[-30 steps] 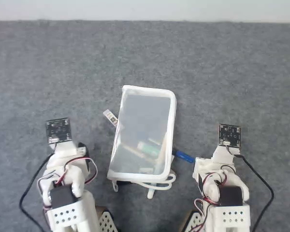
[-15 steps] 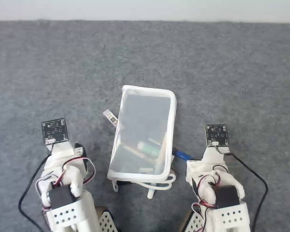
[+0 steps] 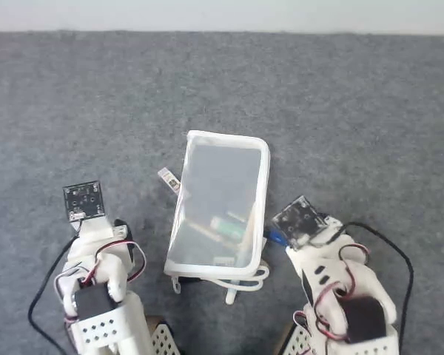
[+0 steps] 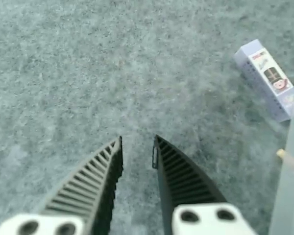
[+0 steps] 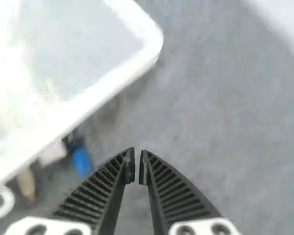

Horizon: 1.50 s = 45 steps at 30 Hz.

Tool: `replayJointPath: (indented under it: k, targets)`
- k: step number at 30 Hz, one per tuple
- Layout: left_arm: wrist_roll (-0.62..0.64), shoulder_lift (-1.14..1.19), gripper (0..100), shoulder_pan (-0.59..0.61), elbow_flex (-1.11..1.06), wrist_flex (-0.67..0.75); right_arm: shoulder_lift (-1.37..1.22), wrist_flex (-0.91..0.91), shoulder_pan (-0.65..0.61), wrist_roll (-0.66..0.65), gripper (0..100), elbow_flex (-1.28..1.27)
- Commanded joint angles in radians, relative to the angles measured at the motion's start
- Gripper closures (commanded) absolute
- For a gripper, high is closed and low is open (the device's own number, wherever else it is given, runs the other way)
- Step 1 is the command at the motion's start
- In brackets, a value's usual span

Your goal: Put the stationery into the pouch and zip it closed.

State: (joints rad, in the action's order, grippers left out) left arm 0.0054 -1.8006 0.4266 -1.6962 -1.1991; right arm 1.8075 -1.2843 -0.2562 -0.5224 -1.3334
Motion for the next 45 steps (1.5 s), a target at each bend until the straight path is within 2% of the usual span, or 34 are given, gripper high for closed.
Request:
replayJointPath:
  k: [1,9,17,23,26,38,45]
  targets:
    - [0.006,-0.021,90,0.003,0.064,0.006,0.001,0.036,-0.005,0.02,96.9,0.167]
    - [0.006,-0.021,90,0.002,0.064,0.006,-0.056,0.021,-0.024,-0.023,96.5,0.287]
    - [0.006,-0.021,90,0.005,0.056,0.006,-0.381,-0.084,-0.211,-0.015,87.8,0.442]
    - [0.006,-0.021,90,0.005,0.054,0.006,-0.51,-0.12,-0.384,0.186,72.7,0.542]
    - [0.006,-0.021,90,0.005,0.054,0.006,-0.53,-0.12,-0.46,0.232,66.6,0.551]
    - [0.006,-0.021,90,0.006,0.053,0.006,-0.722,-0.12,-0.708,0.204,66.4,0.5]
    - [0.006,-0.021,90,0.006,0.053,0.006,-0.835,-0.12,-0.757,0.176,66.4,0.496]
